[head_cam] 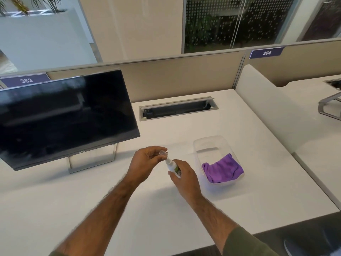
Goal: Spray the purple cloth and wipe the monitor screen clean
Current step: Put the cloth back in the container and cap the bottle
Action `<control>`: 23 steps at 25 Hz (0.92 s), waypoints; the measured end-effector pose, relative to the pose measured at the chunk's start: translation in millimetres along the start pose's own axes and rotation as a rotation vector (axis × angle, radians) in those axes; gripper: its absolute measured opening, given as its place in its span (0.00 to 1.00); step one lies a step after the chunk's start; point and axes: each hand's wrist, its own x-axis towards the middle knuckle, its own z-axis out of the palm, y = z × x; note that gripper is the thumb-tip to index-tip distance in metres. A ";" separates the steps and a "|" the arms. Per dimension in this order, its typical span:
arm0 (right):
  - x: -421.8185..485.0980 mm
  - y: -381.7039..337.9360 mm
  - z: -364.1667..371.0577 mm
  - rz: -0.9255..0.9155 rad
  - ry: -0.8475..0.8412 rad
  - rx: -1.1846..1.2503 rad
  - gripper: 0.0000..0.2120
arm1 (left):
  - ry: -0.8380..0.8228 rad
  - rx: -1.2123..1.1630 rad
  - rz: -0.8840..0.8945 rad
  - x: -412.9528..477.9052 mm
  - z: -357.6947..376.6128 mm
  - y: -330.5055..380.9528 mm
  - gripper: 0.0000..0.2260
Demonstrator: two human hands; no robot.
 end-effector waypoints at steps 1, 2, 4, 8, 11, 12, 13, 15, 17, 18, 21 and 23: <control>0.6 -2.8 -1.6 -0.007 -0.003 -0.011 0.18 | -0.010 0.043 0.006 -1.0 -0.5 7.3 0.08; 1.3 -4.9 -2.6 -0.016 -0.001 -0.019 0.19 | -0.015 0.087 0.011 -1.8 -0.3 12.7 0.08; 2.1 -7.7 -5.4 -0.041 0.013 -0.025 0.18 | -0.012 0.149 0.023 -3.1 -1.2 19.1 0.09; 1.2 -7.9 -11.9 -0.089 0.049 -0.026 0.17 | 0.011 0.176 0.029 -6.5 -6.0 24.5 0.10; -0.1 -9.1 -14.3 -0.114 0.054 -0.044 0.18 | -0.006 0.203 0.019 -9.4 -5.5 25.6 0.10; -0.2 -9.6 -14.0 -0.124 0.053 -0.052 0.18 | -0.013 0.215 0.018 -10.2 -4.8 25.4 0.11; -1.0 -9.8 -14.2 -0.132 0.054 -0.056 0.18 | -0.022 0.221 0.018 -11.1 -3.6 25.8 0.11; -2.5 -10.4 -14.3 -0.154 0.057 -0.064 0.17 | -0.034 0.208 0.017 -11.6 -2.1 26.2 0.10; -3.2 -12.1 -15.3 -0.182 0.053 -0.076 0.17 | -0.041 0.209 0.021 -11.3 -2.4 26.6 0.10; -3.0 -13.1 -16.1 -0.195 0.048 -0.079 0.17 | -0.043 0.211 0.022 -10.2 -3.2 26.6 0.10; -1.0 -14.3 -18.7 -0.234 0.021 -0.086 0.17 | -0.067 0.234 0.015 -6.8 -6.7 26.1 0.10; 0.1 -13.0 -18.6 -0.245 -0.001 -0.084 0.17 | -0.086 0.267 0.022 -6.2 -7.4 26.7 0.10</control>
